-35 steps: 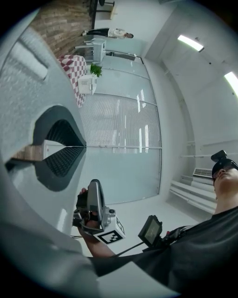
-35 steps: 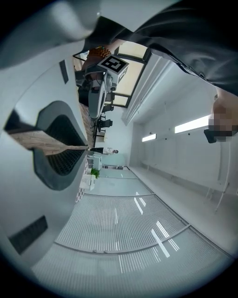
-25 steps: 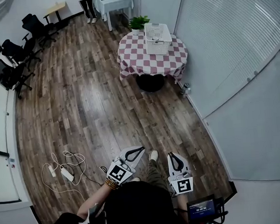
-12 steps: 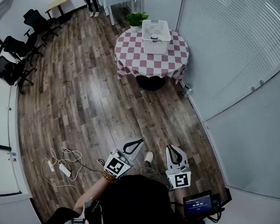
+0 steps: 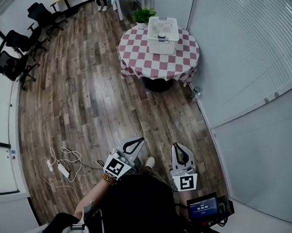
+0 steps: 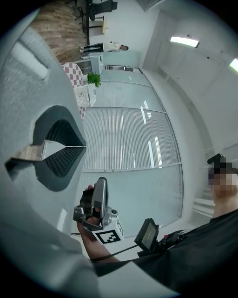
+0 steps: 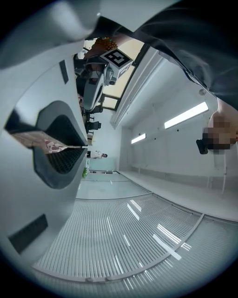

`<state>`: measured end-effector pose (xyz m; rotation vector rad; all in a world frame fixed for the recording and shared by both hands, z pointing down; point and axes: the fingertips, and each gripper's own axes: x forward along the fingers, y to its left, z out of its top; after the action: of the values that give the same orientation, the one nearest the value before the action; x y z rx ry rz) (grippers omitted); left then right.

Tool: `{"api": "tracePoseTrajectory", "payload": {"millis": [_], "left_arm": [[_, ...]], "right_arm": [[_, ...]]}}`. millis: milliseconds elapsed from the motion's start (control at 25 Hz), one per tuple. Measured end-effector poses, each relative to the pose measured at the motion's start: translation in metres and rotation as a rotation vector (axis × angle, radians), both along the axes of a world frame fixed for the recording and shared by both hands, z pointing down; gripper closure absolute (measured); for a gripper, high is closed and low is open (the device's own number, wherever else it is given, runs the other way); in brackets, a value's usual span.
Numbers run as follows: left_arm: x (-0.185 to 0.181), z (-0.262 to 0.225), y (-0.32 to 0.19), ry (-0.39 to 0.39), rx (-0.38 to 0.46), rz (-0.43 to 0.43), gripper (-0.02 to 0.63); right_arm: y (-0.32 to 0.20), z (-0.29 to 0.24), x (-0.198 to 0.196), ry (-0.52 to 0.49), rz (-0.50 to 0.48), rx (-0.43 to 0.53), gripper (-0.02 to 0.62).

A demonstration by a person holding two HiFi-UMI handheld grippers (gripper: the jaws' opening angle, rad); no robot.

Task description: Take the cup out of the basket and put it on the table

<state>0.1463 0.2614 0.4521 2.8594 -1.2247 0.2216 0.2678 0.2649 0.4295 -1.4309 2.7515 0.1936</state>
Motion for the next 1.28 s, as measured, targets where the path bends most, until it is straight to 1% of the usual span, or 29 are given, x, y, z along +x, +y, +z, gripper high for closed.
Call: {"api": "tracePoseTrajectory", "payload": {"millis": [160,320,440,600,720,840,960,1080,1160,1280], "left_arm": [[0.0,0.001,-0.017,-0.016,-0.003,-0.016,0.601],[0.003,0.004,-0.04,0.009,0.001,-0.031,0.601],[0.004,0.013,-0.058,0.021,-0.006,-0.031,0.601],[0.008,0.016,-0.085,0.018,-0.002,0.0,0.601],[0.011,0.009,-0.113,0.042,0.005,0.013,0.601],[0.012,0.007,-0.144,0.033,0.022,0.03,0.601],[0.011,0.006,-0.173,0.038,0.013,0.05,0.601],[0.007,0.002,-0.203,0.056,0.007,0.063,0.601],[0.003,0.0,-0.223,0.054,0.008,0.073,0.601],[-0.003,0.0,-0.254,0.054,0.005,0.094,0.601]], "right_arm": [[-0.014,-0.006,-0.005,0.015,-0.043,0.027,0.583],[-0.034,0.008,-0.004,0.013,-0.053,-0.006,0.583],[-0.049,0.011,-0.005,0.017,-0.055,0.003,0.583],[-0.073,0.007,-0.003,0.048,-0.042,0.016,0.583],[-0.098,0.005,-0.001,0.078,-0.035,0.014,0.583],[-0.129,0.006,-0.003,0.085,-0.03,0.009,0.583],[-0.161,0.0,-0.009,0.08,-0.019,0.019,0.583],[-0.188,-0.002,-0.017,0.086,-0.016,-0.005,0.583],[-0.207,-0.001,-0.024,0.109,-0.023,-0.017,0.583],[-0.237,-0.002,-0.035,0.111,-0.028,-0.037,0.583]]}}
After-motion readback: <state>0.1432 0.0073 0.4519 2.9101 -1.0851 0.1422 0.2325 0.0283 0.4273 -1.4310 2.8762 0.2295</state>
